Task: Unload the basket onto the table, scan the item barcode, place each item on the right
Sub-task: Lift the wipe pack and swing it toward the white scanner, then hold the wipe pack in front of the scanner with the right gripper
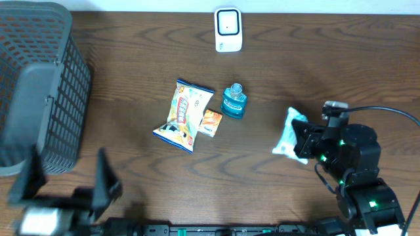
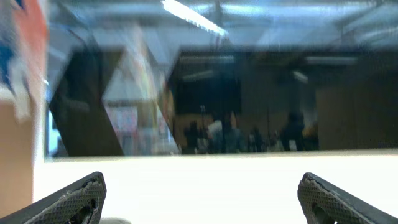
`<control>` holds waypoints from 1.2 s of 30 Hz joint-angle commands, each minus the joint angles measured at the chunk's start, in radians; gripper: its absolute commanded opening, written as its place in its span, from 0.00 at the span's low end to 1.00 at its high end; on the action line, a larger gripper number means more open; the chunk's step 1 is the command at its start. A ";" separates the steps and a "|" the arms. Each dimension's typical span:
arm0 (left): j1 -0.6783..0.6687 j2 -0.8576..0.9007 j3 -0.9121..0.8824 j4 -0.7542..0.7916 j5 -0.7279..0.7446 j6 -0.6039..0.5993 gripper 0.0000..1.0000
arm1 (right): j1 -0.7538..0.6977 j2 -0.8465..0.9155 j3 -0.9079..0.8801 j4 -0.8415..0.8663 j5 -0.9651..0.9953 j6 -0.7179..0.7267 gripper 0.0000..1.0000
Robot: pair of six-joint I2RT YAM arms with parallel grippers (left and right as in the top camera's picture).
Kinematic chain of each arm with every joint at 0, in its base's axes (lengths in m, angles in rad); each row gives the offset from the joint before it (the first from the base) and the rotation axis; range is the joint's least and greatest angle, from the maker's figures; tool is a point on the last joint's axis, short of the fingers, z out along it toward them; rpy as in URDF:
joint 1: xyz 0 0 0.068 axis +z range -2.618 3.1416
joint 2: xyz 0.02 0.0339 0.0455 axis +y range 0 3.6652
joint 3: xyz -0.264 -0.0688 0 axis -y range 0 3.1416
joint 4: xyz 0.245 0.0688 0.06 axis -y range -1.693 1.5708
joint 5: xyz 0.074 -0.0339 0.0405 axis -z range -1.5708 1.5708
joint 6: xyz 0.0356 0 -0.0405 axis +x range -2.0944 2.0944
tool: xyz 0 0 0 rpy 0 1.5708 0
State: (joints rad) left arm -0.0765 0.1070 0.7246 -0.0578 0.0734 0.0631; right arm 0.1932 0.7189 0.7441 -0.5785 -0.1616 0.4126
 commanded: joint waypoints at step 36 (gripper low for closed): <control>0.003 0.001 -0.492 -0.334 0.121 -0.009 0.98 | 0.175 1.341 1.123 0.270 0.785 -0.656 0.01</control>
State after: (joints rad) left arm -0.0765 0.1112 0.2333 -0.3695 0.1825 0.0555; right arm 0.3485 2.0167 1.7676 -0.3134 0.5663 -0.1867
